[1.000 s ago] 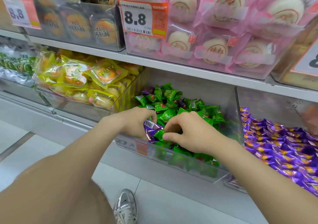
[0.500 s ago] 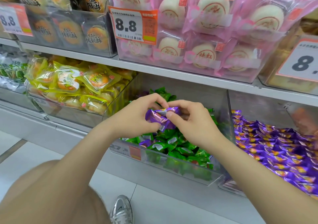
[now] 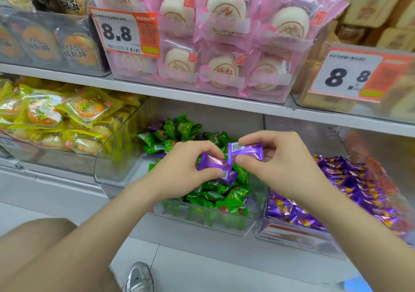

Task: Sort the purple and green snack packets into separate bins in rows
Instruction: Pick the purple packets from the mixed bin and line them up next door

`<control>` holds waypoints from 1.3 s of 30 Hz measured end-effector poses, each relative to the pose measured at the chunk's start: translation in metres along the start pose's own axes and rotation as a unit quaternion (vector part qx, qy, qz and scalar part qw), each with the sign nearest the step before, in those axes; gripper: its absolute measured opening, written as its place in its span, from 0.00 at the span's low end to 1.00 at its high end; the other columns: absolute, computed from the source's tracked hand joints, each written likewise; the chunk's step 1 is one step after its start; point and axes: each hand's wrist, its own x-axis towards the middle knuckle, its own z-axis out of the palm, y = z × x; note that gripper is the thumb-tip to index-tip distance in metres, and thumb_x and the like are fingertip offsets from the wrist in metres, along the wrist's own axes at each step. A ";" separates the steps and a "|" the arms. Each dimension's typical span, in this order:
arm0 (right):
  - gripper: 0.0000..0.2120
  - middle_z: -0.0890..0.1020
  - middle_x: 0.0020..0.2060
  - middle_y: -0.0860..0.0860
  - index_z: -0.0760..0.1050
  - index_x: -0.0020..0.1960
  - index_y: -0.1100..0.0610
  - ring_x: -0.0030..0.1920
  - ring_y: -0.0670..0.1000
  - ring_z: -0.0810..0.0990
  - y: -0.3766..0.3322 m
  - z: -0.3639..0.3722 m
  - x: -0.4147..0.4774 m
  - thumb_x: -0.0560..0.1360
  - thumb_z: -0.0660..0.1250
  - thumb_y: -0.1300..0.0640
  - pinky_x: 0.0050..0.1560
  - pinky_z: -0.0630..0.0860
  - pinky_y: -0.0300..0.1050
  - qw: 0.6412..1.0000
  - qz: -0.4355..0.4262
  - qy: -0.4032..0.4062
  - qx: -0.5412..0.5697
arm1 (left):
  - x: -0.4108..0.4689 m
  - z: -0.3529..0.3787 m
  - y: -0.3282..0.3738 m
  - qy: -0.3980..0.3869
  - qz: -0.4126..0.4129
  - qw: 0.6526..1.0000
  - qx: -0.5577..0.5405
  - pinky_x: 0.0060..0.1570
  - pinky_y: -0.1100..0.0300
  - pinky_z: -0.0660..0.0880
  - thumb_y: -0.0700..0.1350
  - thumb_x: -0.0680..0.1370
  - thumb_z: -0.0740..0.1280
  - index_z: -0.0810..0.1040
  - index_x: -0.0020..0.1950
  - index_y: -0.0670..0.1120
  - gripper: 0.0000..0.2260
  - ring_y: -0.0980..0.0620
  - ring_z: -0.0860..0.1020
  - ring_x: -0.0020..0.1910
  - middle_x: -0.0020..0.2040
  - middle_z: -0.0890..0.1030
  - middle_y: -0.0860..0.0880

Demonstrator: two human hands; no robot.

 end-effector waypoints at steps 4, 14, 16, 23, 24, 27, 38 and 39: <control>0.13 0.88 0.41 0.50 0.85 0.52 0.51 0.38 0.51 0.87 0.010 -0.024 -0.012 0.72 0.77 0.65 0.45 0.85 0.50 0.992 0.062 -0.022 0.105 | 0.004 0.012 0.017 -0.012 0.010 1.000 -0.006 0.59 0.52 0.78 0.58 0.76 0.76 0.82 0.58 0.60 0.12 0.63 0.80 0.56 0.55 0.83 0.66; 0.10 0.83 0.33 0.45 0.83 0.47 0.56 0.32 0.46 0.77 0.095 -0.071 -0.008 0.75 0.78 0.50 0.33 0.73 0.39 0.960 0.187 0.162 0.135 | 0.036 0.050 0.067 0.139 -0.040 0.975 -0.168 0.51 0.49 0.81 0.50 0.77 0.77 0.79 0.53 0.55 0.10 0.52 0.84 0.45 0.49 0.84 0.56; 0.11 0.79 0.29 0.46 0.79 0.40 0.54 0.31 0.50 0.75 0.115 -0.077 0.003 0.74 0.79 0.50 0.30 0.70 0.42 0.968 0.167 0.185 0.036 | 0.046 0.058 0.077 0.157 -0.087 0.954 -0.240 0.49 0.48 0.82 0.53 0.75 0.79 0.79 0.54 0.53 0.13 0.48 0.84 0.44 0.47 0.85 0.53; 0.11 0.82 0.47 0.47 0.82 0.56 0.52 0.48 0.50 0.81 0.162 -0.069 0.049 0.76 0.77 0.55 0.48 0.70 0.37 0.973 0.112 0.168 -0.114 | 0.067 0.084 0.082 0.168 -0.148 0.926 -0.303 0.48 0.66 0.78 0.52 0.77 0.78 0.80 0.58 0.52 0.13 0.60 0.83 0.46 0.52 0.85 0.55; 0.09 0.82 0.47 0.47 0.81 0.56 0.51 0.46 0.50 0.81 0.163 -0.066 0.055 0.76 0.76 0.55 0.46 0.69 0.36 0.972 0.109 0.169 -0.119 | 0.068 0.086 0.083 0.170 -0.156 0.928 -0.293 0.46 0.68 0.76 0.52 0.77 0.77 0.80 0.59 0.53 0.13 0.61 0.81 0.46 0.52 0.84 0.57; 0.08 0.82 0.46 0.45 0.79 0.53 0.48 0.38 0.44 0.78 0.164 -0.061 0.071 0.76 0.76 0.55 0.40 0.70 0.32 0.967 0.125 0.176 -0.133 | 0.070 0.088 0.083 0.170 -0.164 0.929 -0.287 0.46 0.64 0.74 0.53 0.78 0.76 0.80 0.60 0.55 0.12 0.60 0.79 0.44 0.53 0.83 0.59; 0.09 0.84 0.56 0.56 0.83 0.59 0.52 0.53 0.58 0.83 0.183 -0.056 0.082 0.79 0.74 0.58 0.53 0.79 0.48 0.957 0.104 0.118 -0.243 | 0.074 0.091 0.087 0.138 -0.137 0.927 -0.320 0.39 0.72 0.74 0.47 0.80 0.75 0.84 0.57 0.52 0.07 0.63 0.83 0.42 0.47 0.88 0.54; 0.10 0.84 0.57 0.56 0.83 0.60 0.52 0.53 0.58 0.83 0.184 -0.055 0.083 0.79 0.74 0.59 0.54 0.80 0.49 0.958 0.102 0.120 -0.240 | 0.074 0.091 0.087 0.135 -0.135 0.927 -0.324 0.41 0.70 0.76 0.47 0.80 0.74 0.85 0.57 0.52 0.07 0.61 0.85 0.44 0.47 0.88 0.54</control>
